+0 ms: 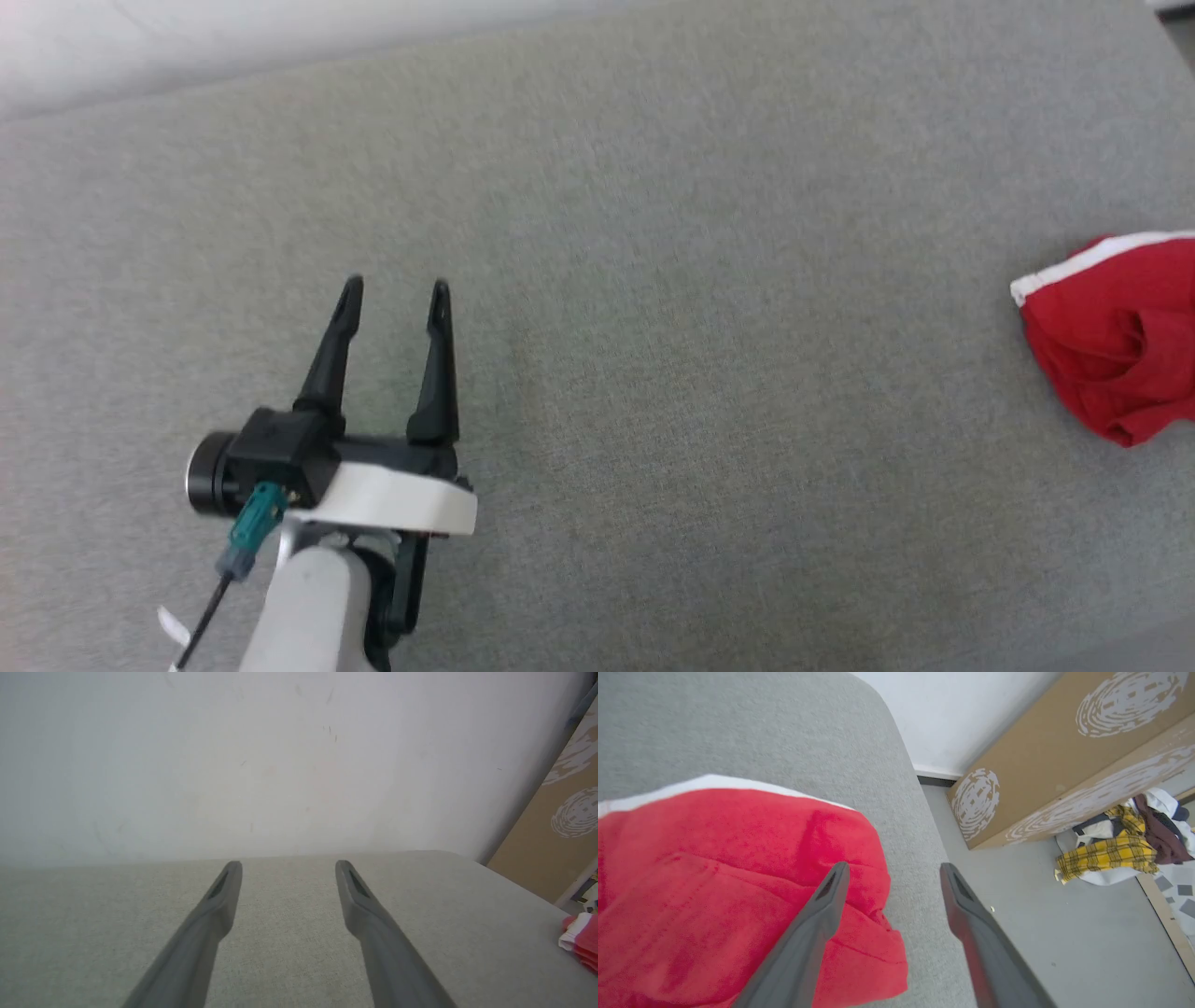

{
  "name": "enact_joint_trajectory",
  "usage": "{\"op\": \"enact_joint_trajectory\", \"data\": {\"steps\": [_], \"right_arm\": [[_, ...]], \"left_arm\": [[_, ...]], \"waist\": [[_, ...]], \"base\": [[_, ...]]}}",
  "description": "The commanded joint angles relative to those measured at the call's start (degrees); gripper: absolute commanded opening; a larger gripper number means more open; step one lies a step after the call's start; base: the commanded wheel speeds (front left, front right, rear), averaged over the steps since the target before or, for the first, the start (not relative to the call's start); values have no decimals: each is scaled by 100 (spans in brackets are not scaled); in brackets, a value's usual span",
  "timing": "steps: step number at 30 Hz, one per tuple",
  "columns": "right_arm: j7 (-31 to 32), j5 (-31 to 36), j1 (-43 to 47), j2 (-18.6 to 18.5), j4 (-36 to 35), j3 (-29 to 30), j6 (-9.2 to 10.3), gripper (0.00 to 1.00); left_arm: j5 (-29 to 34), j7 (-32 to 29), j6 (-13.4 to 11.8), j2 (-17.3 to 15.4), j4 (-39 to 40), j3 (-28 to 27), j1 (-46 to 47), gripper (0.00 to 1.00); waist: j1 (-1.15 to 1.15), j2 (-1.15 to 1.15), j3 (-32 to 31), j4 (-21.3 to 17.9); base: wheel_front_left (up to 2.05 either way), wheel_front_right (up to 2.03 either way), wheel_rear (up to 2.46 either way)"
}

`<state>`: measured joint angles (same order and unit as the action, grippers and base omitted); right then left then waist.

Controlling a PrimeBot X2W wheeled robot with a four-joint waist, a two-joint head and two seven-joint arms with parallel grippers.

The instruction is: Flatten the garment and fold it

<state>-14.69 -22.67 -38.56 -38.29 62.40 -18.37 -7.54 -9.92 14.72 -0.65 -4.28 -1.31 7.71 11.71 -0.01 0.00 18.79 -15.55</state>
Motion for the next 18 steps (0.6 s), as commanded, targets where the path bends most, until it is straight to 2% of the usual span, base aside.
{"op": "enact_joint_trajectory", "data": {"steps": [1,3,5,11,18], "right_arm": [[-26,153,262,97,-440,195,5,100],[-27,214,440,174,-678,301,5,100],[-28,368,818,356,-1210,445,5,100],[-27,617,1800,1147,-2558,624,5,100],[113,739,2360,1964,-3973,817,5,100]], "left_arm": [[-57,26,-62,28,16,-61,-185,100],[-80,26,-82,39,27,-91,-275,100],[-121,27,-123,57,44,-148,-438,100],[-153,27,-182,85,-68,-290,-777,100],[-77,28,-223,-59,-392,-612,-1037,100]], "waist": [[1,0,-680,291],[1,0,-791,336],[1,0,-966,451],[1,0,-1325,932],[1,0,-1520,1387]], "base": [[0,0,0],[0,0,0],[0,0,0],[0,0,0],[0,0,0]]}}
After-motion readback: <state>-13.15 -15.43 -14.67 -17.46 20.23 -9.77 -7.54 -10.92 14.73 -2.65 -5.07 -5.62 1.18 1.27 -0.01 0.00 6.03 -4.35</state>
